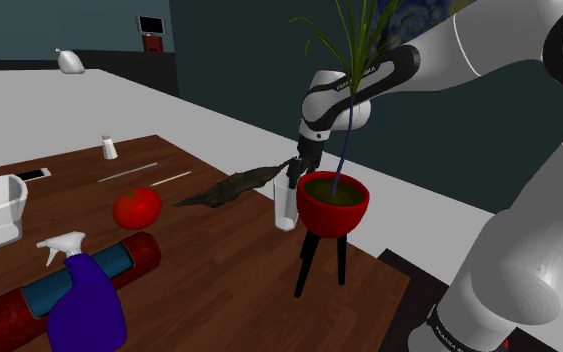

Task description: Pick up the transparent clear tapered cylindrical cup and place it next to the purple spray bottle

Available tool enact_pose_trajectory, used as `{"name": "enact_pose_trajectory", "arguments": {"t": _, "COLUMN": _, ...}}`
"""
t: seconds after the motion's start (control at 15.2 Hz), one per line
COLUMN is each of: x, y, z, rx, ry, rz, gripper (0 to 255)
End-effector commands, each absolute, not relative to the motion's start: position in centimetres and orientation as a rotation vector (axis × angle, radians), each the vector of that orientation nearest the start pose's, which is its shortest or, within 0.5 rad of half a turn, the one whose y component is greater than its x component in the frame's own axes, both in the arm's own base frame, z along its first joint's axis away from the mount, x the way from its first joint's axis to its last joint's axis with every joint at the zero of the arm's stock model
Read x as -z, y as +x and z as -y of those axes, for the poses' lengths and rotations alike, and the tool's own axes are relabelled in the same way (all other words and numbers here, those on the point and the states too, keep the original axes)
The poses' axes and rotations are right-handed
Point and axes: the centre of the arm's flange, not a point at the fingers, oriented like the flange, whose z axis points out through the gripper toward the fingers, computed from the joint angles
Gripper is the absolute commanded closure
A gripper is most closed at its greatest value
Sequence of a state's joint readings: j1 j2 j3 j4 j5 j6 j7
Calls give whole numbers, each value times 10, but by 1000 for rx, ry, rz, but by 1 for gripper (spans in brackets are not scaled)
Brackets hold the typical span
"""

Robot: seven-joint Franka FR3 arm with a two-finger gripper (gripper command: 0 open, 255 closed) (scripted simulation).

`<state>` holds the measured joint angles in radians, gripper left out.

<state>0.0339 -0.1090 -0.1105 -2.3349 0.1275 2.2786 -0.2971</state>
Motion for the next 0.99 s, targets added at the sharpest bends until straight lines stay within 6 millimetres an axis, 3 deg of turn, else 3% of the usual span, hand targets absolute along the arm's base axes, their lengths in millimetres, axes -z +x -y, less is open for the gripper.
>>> {"name": "enact_pose_trajectory", "arguments": {"t": 0.0, "x": -385, "y": 495, "z": 35, "rx": 108, "ry": -3033, "rz": 213, "gripper": 255}}
{"name": "enact_pose_trajectory", "arguments": {"t": 0.59, "x": -385, "y": 495, "z": 35, "rx": 108, "ry": -3033, "rz": 213, "gripper": 255}}
{"name": "enact_pose_trajectory", "arguments": {"t": 0.92, "x": -412, "y": 495, "z": 35, "rx": 108, "ry": -3033, "rz": 213, "gripper": 255}}
